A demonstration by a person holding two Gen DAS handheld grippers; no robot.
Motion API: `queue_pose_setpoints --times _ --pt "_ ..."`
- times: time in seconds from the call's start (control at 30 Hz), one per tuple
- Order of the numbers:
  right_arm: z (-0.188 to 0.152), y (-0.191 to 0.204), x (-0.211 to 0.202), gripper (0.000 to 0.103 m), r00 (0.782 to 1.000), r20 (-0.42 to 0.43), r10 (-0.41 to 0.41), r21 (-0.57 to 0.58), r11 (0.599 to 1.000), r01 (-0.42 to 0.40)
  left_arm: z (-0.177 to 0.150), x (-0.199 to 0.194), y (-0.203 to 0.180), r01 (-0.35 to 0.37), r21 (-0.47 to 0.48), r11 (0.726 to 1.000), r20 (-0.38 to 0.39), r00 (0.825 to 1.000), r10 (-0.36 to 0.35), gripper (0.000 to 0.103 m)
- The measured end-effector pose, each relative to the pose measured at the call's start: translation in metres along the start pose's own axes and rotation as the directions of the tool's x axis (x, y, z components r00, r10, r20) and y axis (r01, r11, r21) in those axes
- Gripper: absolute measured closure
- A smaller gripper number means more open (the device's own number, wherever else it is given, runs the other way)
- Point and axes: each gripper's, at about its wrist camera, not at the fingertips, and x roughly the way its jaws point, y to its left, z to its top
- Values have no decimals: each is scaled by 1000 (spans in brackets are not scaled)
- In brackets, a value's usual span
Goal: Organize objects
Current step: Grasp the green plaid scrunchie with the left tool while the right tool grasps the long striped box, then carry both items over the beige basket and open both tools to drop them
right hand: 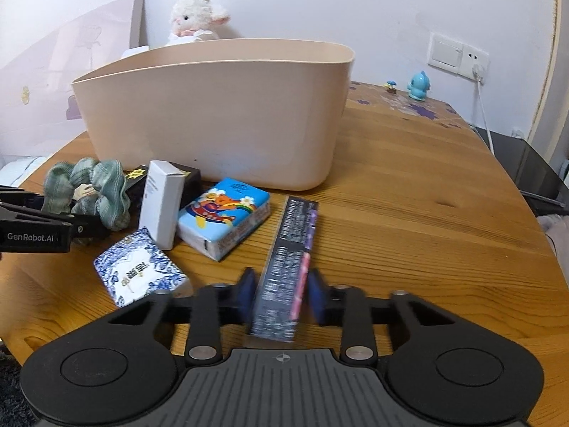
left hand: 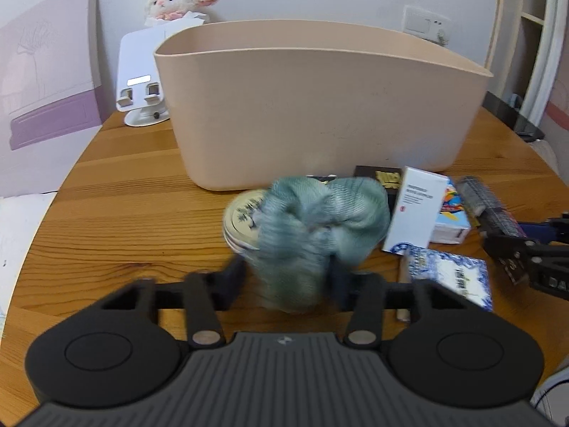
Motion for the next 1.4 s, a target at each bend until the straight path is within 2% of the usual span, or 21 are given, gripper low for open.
queue_pose_setpoints --times 0.03,0.2,0.37,0.63,0.87,1.0,1.17,1.4 --pt "0 1 0 81 1000 -1 1 0 1000 -1 0 -1 1 4 -5 1000 -4 1000 -4 80" --pt "-1 -2 -6 82 1000 1 20 24 1000 -20 -1 -10 6 16 -23 1000 -7 1000 -16 89" --pt "4 -7 -22 82 999 39 14 48 999 -16 0 -27 10 26 -29 999 25 999 -25 90" --pt "23 -20 -60 82 991 133 27 86 996 -39 13 -70 3 9 16 1000 127 992 -11 91" --pt "56 -27 -86 82 969 244 28 89 995 -51 53 -96 4 -23 23 999 231 973 17 91" --pt "81 -31 -90 82 956 290 36 90 994 -65 77 -90 6 -56 11 998 259 964 51 91" --pt "110 -27 -80 82 947 317 43 81 994 -72 103 -69 8 -92 14 996 250 964 85 91" --pt "141 -15 -42 82 958 284 41 57 997 -59 134 -26 3 -129 52 990 227 967 115 91"
